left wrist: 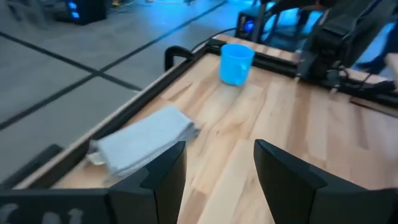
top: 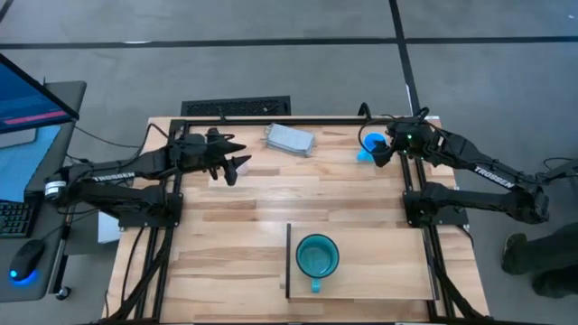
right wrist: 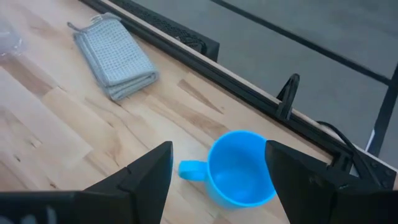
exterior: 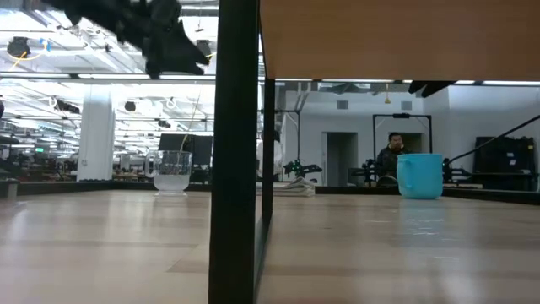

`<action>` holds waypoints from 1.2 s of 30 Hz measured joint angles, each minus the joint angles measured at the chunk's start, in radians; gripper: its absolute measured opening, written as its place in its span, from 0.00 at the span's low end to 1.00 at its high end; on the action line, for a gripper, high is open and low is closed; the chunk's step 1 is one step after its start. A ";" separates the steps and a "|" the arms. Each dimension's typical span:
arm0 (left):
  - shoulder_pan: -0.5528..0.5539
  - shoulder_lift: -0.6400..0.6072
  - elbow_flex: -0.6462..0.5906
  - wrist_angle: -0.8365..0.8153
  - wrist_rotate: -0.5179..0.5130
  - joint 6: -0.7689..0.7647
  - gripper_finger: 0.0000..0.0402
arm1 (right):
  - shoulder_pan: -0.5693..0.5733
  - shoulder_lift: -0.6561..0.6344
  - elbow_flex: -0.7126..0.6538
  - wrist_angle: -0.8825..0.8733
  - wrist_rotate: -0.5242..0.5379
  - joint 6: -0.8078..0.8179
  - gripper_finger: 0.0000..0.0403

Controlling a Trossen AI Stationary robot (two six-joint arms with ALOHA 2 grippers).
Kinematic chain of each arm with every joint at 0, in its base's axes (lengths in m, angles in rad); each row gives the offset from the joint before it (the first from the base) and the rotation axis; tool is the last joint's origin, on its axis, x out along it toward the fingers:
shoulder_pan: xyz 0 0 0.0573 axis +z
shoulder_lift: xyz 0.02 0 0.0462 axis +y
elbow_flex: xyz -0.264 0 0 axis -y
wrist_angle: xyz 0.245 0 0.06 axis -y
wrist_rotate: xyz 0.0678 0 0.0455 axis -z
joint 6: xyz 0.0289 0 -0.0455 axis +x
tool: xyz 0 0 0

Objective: Stack small to large cups/mugs on shelf
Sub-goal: Put the light blue mug on the shelf

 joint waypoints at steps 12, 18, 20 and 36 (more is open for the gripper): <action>0.125 -0.061 -0.139 0.258 0.227 -0.053 0.45 | -0.008 0.060 0.000 -0.005 -0.053 0.026 0.69; 0.125 -0.064 -0.139 0.251 0.230 -0.056 0.45 | -0.011 0.097 0.000 -0.003 -0.053 0.026 0.69; 0.125 -0.064 -0.139 0.240 0.230 -0.056 0.45 | -0.014 0.103 0.000 -0.001 -0.053 0.025 0.69; 0.125 -0.063 -0.139 0.237 0.229 -0.056 0.45 | -0.011 0.106 0.000 0.002 -0.053 0.023 0.69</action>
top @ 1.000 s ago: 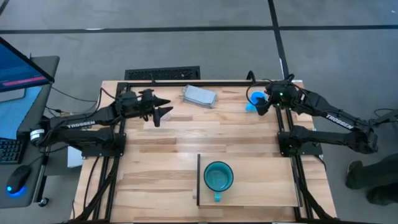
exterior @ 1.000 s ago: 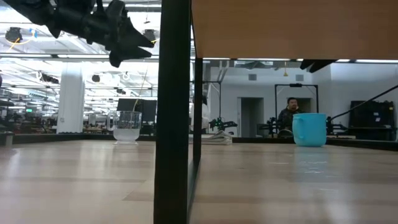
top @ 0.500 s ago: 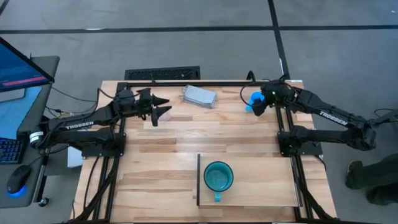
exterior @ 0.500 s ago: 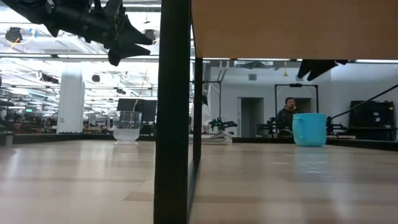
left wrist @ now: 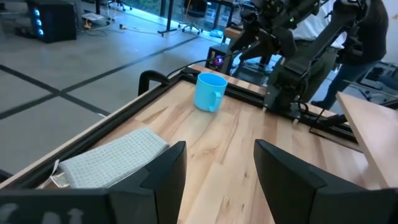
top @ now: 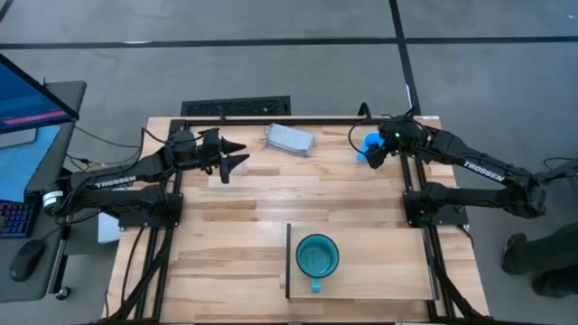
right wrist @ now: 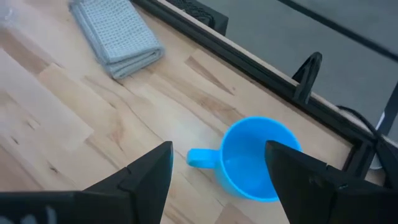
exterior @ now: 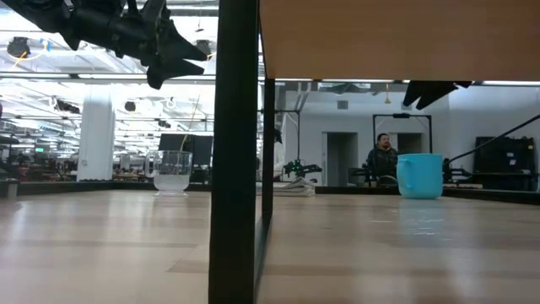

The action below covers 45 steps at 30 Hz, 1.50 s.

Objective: Stack small to large cups/mugs on shelf
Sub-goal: Put the light blue mug on the shelf

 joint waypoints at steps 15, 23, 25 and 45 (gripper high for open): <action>0.000 0.000 0.000 -0.003 0.000 -0.019 0.45 | -0.004 0.000 0.000 0.011 0.003 -0.050 0.69; 0.000 0.000 0.000 -0.004 0.000 -0.017 0.45 | -0.038 0.017 0.000 -0.107 -0.003 0.008 0.69; 0.000 0.000 0.000 -0.004 0.000 -0.017 0.45 | -0.048 0.034 0.000 -0.138 -0.003 0.005 0.69; 0.000 0.000 0.000 -0.083 0.000 -0.065 0.45 | -0.100 0.314 0.000 -0.113 0.000 -0.336 0.69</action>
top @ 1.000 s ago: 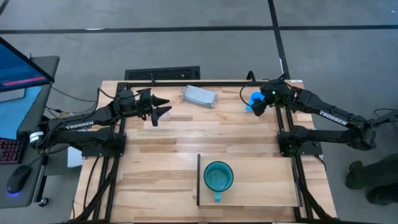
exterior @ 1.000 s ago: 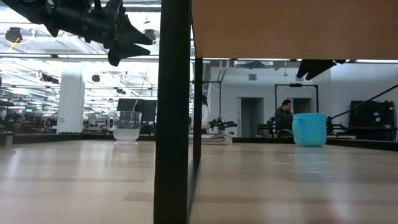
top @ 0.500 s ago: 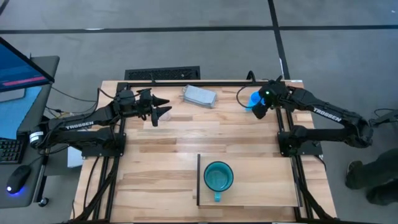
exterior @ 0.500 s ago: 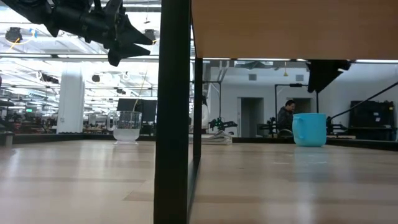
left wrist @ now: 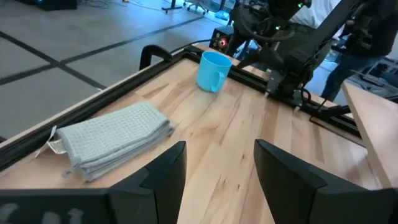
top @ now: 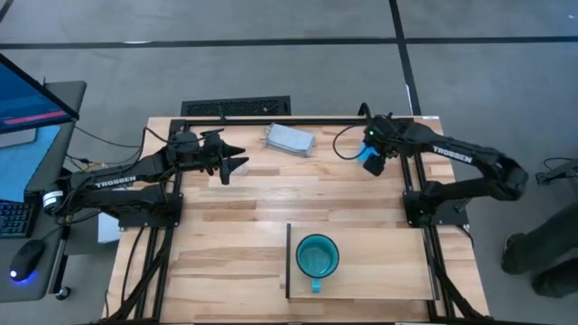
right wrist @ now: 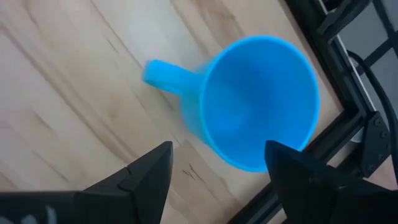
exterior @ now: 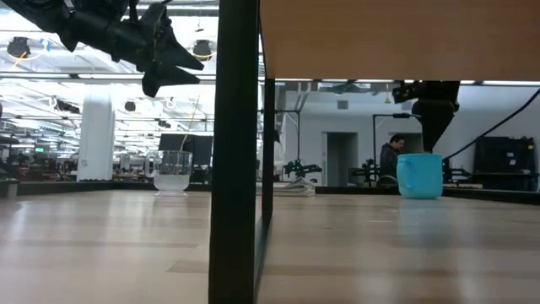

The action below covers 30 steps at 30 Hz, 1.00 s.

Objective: Stack small to large cups/mugs on shelf
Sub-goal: Put the light blue mug on the shelf

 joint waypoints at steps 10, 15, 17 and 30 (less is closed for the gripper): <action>0.000 0.000 0.000 -0.007 0.000 0.041 0.45 | -0.069 0.052 0.000 0.034 -0.052 -0.089 0.69; 0.000 0.000 0.000 -0.007 -0.002 0.048 0.45 | -0.072 0.095 0.000 0.042 -0.079 -0.107 0.69; 0.000 0.000 0.000 -0.007 -0.005 0.048 0.45 | -0.071 0.110 0.000 0.049 -0.080 -0.128 0.69; 0.000 0.000 0.000 -0.023 -0.007 0.043 0.45 | -0.092 0.194 0.000 0.075 -0.083 -0.134 0.27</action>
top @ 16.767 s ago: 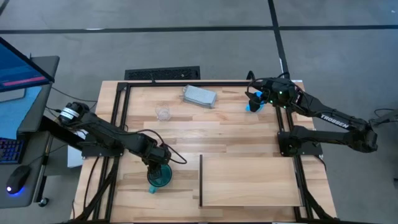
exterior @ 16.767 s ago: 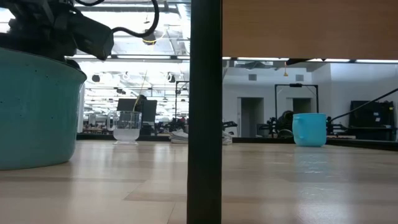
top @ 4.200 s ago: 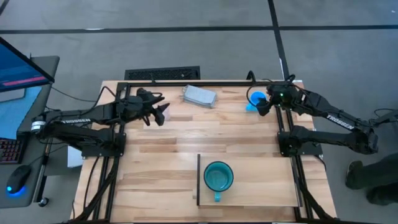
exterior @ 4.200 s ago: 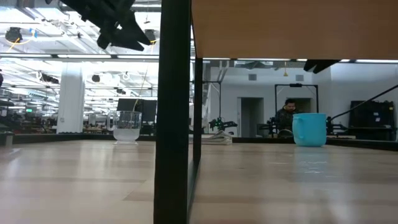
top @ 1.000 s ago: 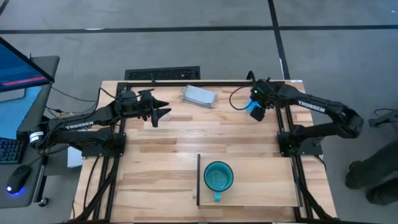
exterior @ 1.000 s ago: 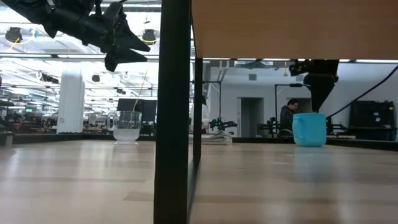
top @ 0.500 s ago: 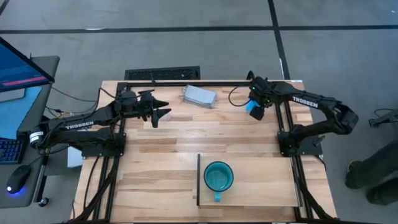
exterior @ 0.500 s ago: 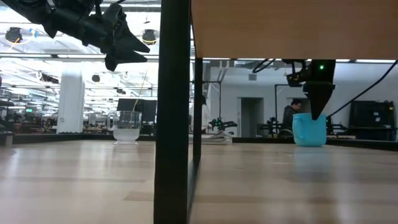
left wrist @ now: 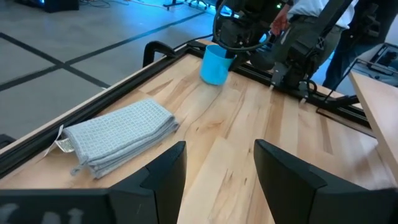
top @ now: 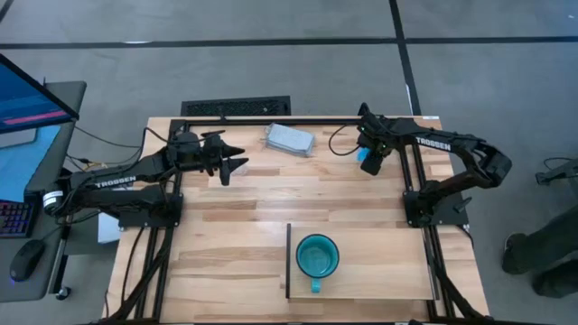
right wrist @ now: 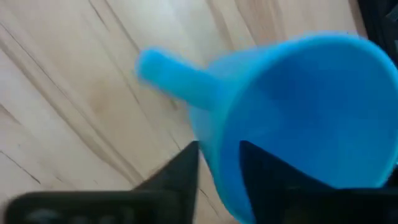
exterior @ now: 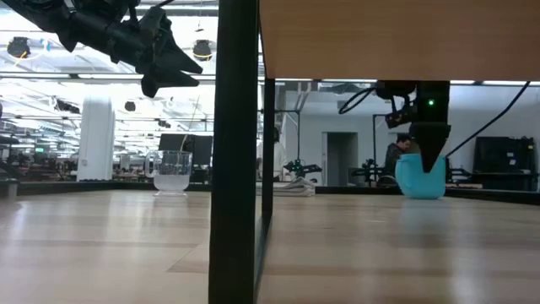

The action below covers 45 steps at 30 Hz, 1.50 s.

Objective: Stack small to large cups/mugs on shelf
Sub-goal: Put the light blue mug on the shelf

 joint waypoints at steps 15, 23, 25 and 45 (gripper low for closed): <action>0.000 0.000 0.000 0.000 -0.002 -0.006 0.45 | 0.006 -0.065 -0.001 -0.097 -0.042 -0.007 0.04; 0.000 0.000 0.000 0.000 -0.026 -0.006 0.45 | 0.079 -0.203 0.088 -0.258 -0.062 -0.006 0.03; 0.000 0.000 0.000 0.000 -0.032 -0.006 0.45 | 0.110 -0.228 0.142 -0.322 -0.081 0.001 0.03; 0.000 0.000 0.000 -0.003 -0.035 -0.006 0.45 | 0.719 -0.268 0.571 -0.731 -0.144 0.153 0.03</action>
